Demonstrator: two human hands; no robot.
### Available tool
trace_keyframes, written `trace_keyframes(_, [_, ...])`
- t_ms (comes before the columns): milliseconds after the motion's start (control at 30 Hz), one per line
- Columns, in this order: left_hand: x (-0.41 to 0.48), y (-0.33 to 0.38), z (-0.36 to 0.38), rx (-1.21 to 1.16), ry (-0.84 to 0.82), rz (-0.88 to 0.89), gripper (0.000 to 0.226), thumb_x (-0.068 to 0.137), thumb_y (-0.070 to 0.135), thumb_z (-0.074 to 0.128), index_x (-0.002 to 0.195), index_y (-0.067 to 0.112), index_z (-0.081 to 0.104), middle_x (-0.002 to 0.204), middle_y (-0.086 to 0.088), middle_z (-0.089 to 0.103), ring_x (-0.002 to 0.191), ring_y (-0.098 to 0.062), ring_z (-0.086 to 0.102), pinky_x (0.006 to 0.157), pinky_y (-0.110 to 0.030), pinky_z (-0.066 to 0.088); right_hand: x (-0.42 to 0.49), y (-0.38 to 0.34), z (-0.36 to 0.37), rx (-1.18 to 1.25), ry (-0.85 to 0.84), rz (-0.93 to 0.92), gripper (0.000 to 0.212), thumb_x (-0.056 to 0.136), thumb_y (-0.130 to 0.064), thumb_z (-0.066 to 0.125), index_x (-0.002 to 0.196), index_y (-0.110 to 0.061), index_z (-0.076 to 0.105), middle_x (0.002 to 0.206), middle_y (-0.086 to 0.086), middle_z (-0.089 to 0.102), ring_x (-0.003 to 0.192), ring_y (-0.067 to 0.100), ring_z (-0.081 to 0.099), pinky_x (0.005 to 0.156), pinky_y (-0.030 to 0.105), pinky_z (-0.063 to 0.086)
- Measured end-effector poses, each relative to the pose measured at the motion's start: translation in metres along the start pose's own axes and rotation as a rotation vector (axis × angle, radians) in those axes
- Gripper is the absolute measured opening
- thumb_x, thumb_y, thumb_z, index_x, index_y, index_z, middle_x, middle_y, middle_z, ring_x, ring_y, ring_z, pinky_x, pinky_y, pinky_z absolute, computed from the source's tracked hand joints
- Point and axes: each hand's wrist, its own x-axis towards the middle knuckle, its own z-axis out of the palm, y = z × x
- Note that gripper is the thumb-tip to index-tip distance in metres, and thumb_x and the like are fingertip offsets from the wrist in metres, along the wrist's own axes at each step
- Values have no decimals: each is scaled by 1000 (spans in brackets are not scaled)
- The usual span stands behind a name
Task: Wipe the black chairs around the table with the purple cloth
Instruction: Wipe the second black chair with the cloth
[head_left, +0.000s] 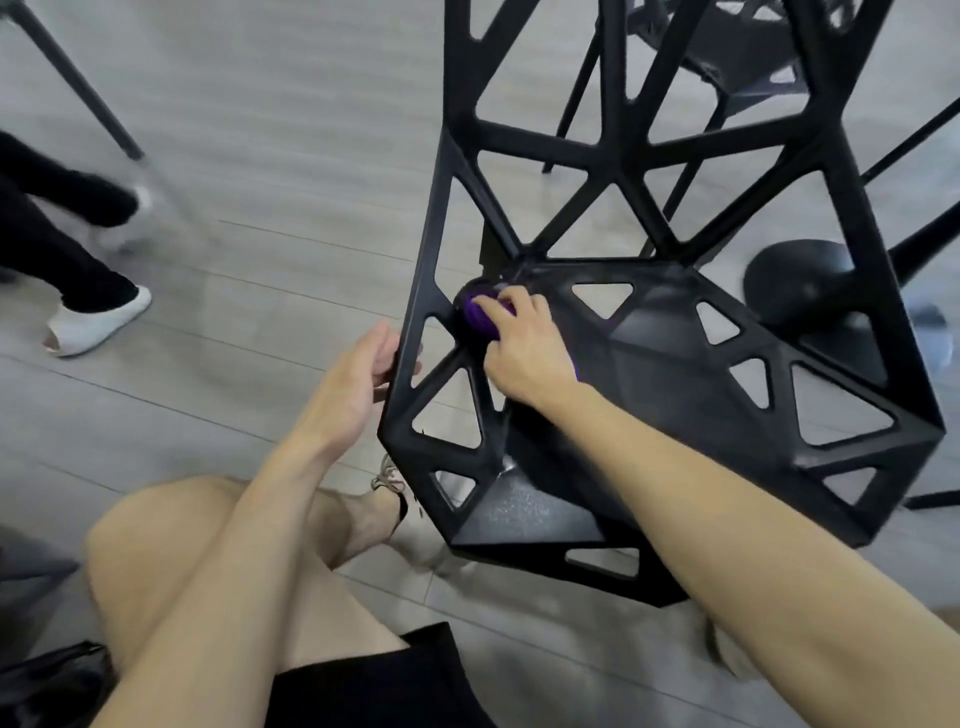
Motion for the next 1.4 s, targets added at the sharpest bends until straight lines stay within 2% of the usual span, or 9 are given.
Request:
trace_keyframes(267, [4,4,3,42,28,7,58,117,44,23,140,14,67,134,1,74,120,-15,72,103,-35,54,39,26,-12,65,-35,196,73,86,-13,50,157,-31,53,152,6,49,134,37,42,117,50,39])
trace_keyframes(533, [0,4,5,13,7,33,58,95,52,37,126,15,69,129,-3,73,116,-18,71,97,-36,53,-129,12,-10,228,-96,-279,68,79,-2,48,132,-34,75,133,-9,65,124,24,54,109,40,42])
trace_keyframes(733, [-14,-3,3,72,1,-30,55,109,46,25,115,17,71,112,-5,75,102,-23,65,88,-37,47,-47,-23,4,256,7,234,74,88,-10,48,160,-28,48,153,6,48,134,35,39,114,55,40])
trace_keyframes(867, [-15,-2,1,31,23,-74,64,115,37,14,106,22,76,97,2,80,93,-18,66,80,-32,48,-109,-25,2,154,-39,-103,75,78,-5,45,145,-31,63,145,-4,55,131,29,44,107,54,43])
trace_keyframes(967, [-10,0,3,91,110,-33,59,109,50,25,105,21,76,98,2,78,89,-18,68,93,-41,56,-150,9,-12,128,-88,-308,73,80,-5,46,146,-31,63,148,-7,57,134,24,46,117,42,40])
trace_keyframes(1067, [5,-21,-3,248,211,74,63,95,71,35,111,29,78,115,5,78,113,-23,71,110,-55,51,-145,20,-11,139,-31,-142,71,84,-8,46,150,-29,59,148,-4,57,135,25,46,120,44,39])
trace_keyframes(1167, [-16,-8,14,411,291,163,60,104,63,32,107,16,71,101,0,72,100,-22,63,106,-51,50,-149,-11,3,114,7,-5,73,80,-17,44,150,-28,59,142,3,57,129,32,47,111,54,44])
trace_keyframes(1333, [-27,-9,23,589,435,377,43,114,38,41,144,17,64,141,-4,68,132,-23,60,110,-31,41,-217,6,-8,7,-115,-521,66,86,-16,53,150,-29,60,149,1,55,131,28,49,110,42,42])
trace_keyframes(1400, [-29,-13,27,638,408,410,43,113,37,42,144,17,63,144,-5,66,135,-24,58,112,-32,40,-228,32,-16,-58,-37,-474,69,85,-15,58,152,-30,58,152,0,54,134,29,49,109,43,42])
